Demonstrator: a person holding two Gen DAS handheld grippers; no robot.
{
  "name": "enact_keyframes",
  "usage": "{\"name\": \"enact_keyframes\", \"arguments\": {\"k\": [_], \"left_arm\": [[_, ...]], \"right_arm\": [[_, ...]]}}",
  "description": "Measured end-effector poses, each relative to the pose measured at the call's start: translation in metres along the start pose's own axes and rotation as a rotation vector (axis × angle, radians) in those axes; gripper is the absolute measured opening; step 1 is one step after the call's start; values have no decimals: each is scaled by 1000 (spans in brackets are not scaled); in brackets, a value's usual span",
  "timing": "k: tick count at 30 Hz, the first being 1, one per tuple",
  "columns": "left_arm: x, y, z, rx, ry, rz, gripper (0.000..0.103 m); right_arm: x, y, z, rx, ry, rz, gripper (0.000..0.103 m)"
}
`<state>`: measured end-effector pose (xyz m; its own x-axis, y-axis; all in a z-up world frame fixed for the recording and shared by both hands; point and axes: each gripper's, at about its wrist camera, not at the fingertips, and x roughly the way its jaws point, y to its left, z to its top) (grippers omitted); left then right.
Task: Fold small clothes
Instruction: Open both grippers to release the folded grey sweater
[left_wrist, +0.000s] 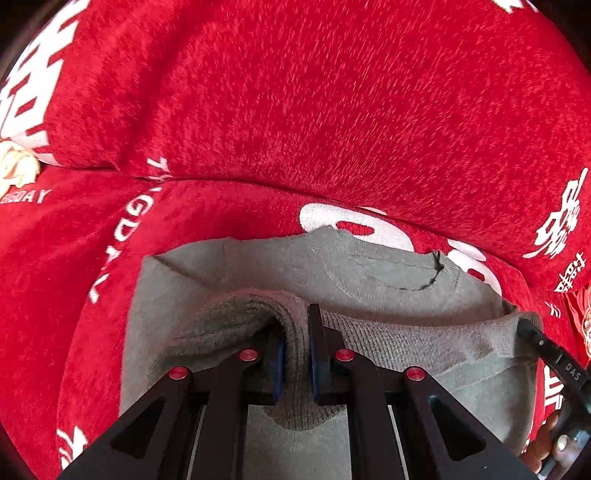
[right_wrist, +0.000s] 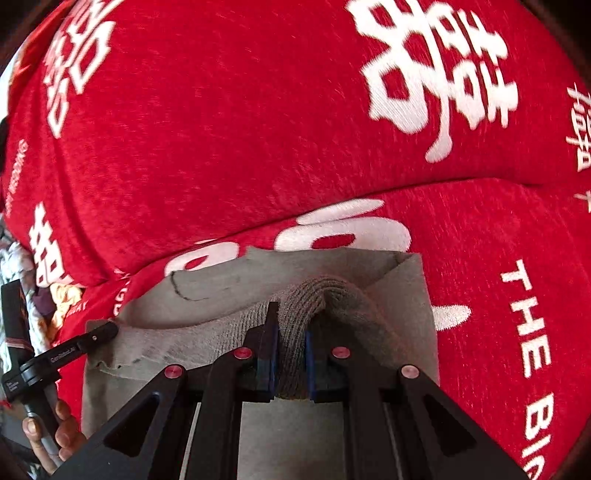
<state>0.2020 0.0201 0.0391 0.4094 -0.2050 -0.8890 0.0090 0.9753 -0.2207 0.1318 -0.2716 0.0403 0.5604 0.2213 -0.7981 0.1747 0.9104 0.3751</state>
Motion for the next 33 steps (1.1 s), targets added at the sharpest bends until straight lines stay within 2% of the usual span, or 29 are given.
{"name": "enact_keyframes", "arguments": {"k": [3,5,7,8,9,10,12,13,16,20,22,26,28,30,33], "left_arm": [[15,1,8,-9,40,-1,12],[22,1,10,-7,69,5,16],[27,1,13,-4,109,-11,32],[26,2,13,-7,110,-32,37],[23,3,13,-13,105,-51,53],[19,4,13,-20,96,-64,75],[6,7,15,-36,41,-60,93],[-4,8,15,-35,-5,-47,93],[-19,12,18,-28,-20,-72,93],[-36,12,11,32,-82,-19,93],[-32,6,6,69,-77,1,93],[-11,-20,-3,152,-49,42,93],[5,-33,-8,224,-48,134,93],[23,-31,-9,228,-8,167,93],[40,-15,-7,199,22,177,93]], "right_arm": [[11,-4,1,15,17,-4,12],[15,-5,2,19,30,5,13],[19,-7,4,41,47,33,17],[19,-8,6,54,58,46,18],[18,-9,8,62,59,56,20],[17,-9,9,66,56,65,23],[11,-8,10,63,48,78,30],[8,-6,10,56,43,78,38],[-6,-3,9,24,-2,48,58],[-26,-5,12,-6,-63,12,59],[-26,1,14,-49,-66,-9,59],[3,28,10,-172,35,-27,59],[22,36,6,-242,74,-80,59],[40,35,4,-280,98,-162,59],[51,17,5,-258,100,-219,58]]}}
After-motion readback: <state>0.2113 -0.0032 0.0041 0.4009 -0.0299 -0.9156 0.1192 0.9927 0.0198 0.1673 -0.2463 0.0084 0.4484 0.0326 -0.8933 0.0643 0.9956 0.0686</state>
